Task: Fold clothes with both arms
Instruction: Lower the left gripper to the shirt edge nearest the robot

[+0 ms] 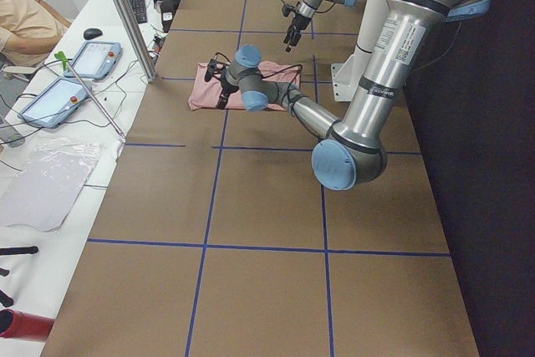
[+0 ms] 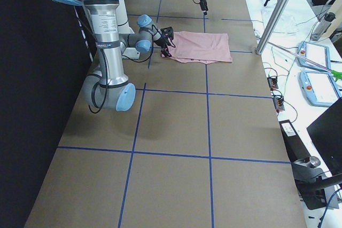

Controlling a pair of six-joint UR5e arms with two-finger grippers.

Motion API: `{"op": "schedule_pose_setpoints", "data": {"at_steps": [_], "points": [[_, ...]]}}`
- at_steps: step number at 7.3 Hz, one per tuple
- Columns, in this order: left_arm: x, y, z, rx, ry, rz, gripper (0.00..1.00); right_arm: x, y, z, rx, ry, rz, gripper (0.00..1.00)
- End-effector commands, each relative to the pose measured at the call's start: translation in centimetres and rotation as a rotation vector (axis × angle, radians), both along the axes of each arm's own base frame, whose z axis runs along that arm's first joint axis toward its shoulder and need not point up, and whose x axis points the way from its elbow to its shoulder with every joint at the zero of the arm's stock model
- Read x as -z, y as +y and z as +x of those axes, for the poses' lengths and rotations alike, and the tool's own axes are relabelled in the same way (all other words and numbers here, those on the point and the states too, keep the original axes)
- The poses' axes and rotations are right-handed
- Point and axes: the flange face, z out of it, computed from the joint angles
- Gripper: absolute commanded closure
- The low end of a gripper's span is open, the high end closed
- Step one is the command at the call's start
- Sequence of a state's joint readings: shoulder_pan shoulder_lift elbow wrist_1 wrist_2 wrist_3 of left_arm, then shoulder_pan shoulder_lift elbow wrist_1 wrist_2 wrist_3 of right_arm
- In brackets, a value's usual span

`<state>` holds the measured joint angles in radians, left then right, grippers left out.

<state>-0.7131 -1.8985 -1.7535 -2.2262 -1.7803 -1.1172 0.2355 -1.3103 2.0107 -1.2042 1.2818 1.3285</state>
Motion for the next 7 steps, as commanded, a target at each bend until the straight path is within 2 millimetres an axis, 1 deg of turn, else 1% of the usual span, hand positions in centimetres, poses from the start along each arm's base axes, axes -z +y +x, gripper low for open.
{"op": "schedule_pose_setpoints", "data": {"at_steps": [1, 2, 3, 4, 6, 7], "points": [[0.1, 9.7, 4.3, -0.011, 0.039, -0.088, 0.00, 0.1, -0.6, 0.3, -0.011, -0.004, 0.001, 0.00], [-0.1, 12.9, 7.2, -0.007, 0.053, -0.131, 0.00, 0.0, -0.6, 0.3, -0.013, -0.001, 0.000, 0.00], [-0.9, 15.1, 9.3, -0.019, 0.026, -0.150, 0.04, 0.0, -0.6, 0.2, -0.014, -0.001, 0.000, 0.00], [-1.1, 16.3, 10.3, -0.014, 0.017, -0.177, 0.12, 0.0, -0.7, 0.3, -0.018, 0.000, -0.001, 0.00], [-1.2, 17.7, 11.2, -0.041, 0.011, -0.182, 0.13, -0.1, -0.7, 0.3, -0.019, -0.002, -0.003, 0.00], [-1.3, 18.4, 11.6, -0.055, 0.004, -0.184, 0.19, -0.1, -0.7, 0.3, -0.021, 0.000, -0.002, 0.00]]}}
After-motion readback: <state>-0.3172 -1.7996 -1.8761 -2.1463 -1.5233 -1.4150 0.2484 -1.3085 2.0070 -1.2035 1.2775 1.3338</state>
